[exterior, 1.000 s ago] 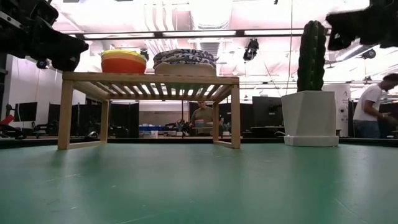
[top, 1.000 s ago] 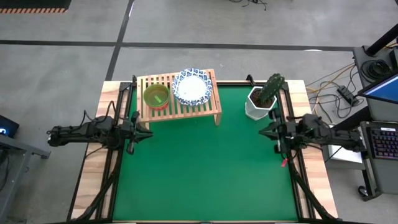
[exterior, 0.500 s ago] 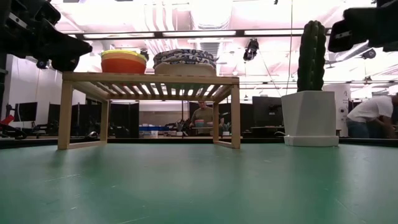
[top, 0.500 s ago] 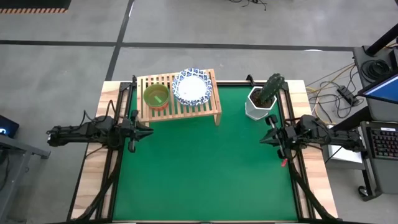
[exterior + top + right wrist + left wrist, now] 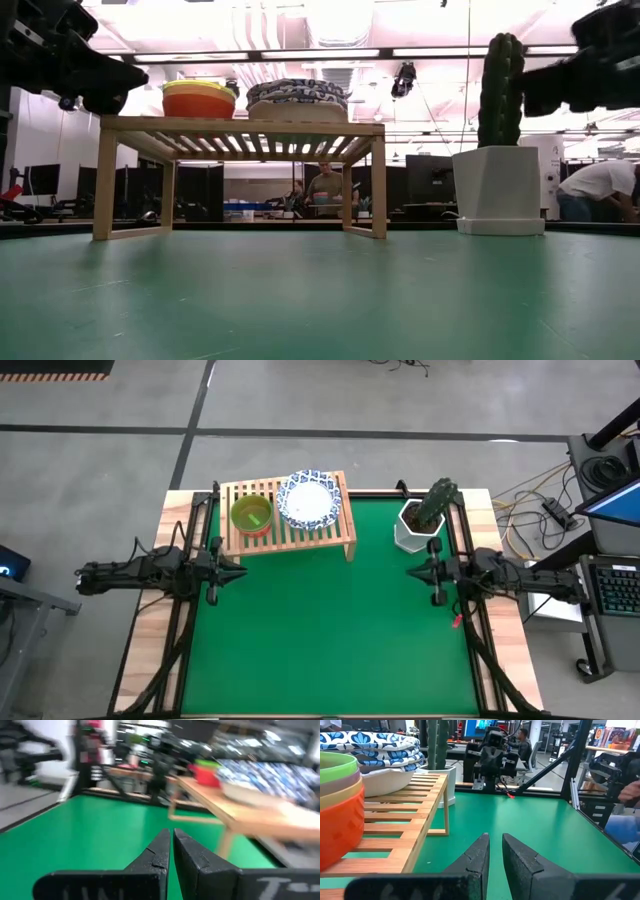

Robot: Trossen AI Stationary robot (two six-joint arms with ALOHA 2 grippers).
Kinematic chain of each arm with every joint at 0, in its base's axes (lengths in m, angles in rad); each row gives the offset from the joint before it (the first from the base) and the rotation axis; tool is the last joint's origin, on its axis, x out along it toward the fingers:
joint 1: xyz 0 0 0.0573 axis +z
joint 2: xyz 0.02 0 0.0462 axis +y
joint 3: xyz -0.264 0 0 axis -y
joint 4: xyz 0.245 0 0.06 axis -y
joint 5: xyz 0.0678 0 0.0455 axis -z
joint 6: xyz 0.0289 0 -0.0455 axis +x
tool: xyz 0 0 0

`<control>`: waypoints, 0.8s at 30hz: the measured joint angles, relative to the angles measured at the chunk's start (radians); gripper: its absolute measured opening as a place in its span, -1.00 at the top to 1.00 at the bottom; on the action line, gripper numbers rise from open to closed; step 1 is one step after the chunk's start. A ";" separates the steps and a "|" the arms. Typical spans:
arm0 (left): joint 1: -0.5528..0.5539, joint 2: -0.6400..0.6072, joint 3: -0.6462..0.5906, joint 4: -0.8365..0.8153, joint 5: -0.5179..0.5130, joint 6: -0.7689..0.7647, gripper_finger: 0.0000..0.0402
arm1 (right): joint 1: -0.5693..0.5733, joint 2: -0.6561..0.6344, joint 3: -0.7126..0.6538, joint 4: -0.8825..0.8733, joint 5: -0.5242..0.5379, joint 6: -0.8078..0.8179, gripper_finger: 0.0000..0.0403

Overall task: Place and stack bowls onto a shelf
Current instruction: Return to Home Position

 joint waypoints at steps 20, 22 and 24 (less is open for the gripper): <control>0.000 0.001 0.000 0.000 0.002 0.000 0.83 | 0.000 0.057 -0.001 -0.012 0.193 0.124 0.94; 0.000 0.001 0.000 0.000 0.002 0.000 0.83 | 0.000 0.057 -0.001 -0.012 0.193 0.124 0.94; 0.000 0.001 0.000 0.000 0.002 0.000 0.83 | 0.000 0.057 -0.002 -0.012 0.193 0.124 0.94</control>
